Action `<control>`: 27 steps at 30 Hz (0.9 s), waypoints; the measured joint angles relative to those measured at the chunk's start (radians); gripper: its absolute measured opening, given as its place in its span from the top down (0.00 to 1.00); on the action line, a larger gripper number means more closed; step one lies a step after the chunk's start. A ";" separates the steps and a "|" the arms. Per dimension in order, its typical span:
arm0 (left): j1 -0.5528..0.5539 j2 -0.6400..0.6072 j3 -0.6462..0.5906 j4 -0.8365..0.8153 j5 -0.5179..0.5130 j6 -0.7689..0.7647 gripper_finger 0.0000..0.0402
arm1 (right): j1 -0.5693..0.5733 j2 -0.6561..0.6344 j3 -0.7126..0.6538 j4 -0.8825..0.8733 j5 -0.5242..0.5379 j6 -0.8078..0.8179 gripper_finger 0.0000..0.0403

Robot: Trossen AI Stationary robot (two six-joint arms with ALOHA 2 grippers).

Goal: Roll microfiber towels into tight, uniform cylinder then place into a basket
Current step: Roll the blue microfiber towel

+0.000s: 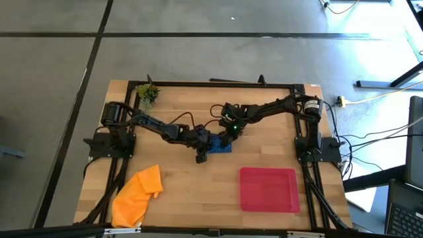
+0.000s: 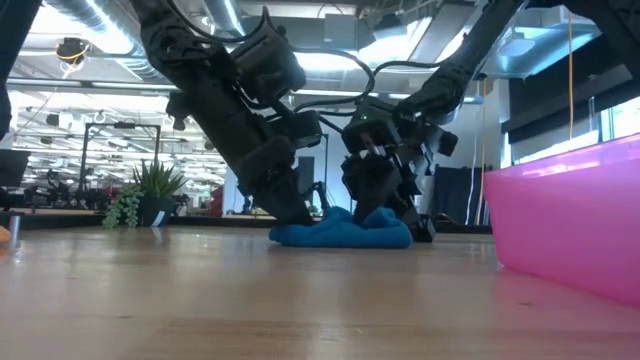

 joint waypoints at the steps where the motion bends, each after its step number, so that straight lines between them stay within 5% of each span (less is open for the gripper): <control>1: 0.000 0.000 0.000 0.000 0.000 0.000 0.80 | -0.005 -0.002 0.000 -0.001 -0.001 0.002 0.64; 12: 0.000 0.002 -0.001 -0.004 0.001 -0.001 0.80 | -0.022 -0.227 -0.003 -0.115 0.198 -0.076 0.62; 19: 0.017 0.002 -0.002 -0.003 0.027 -0.001 0.80 | 0.124 -0.307 -0.002 -0.138 0.266 -0.391 0.62; 27: 0.046 0.002 -0.002 0.001 0.085 -0.001 0.80 | 0.269 -0.286 -0.002 -0.140 0.525 -0.668 0.62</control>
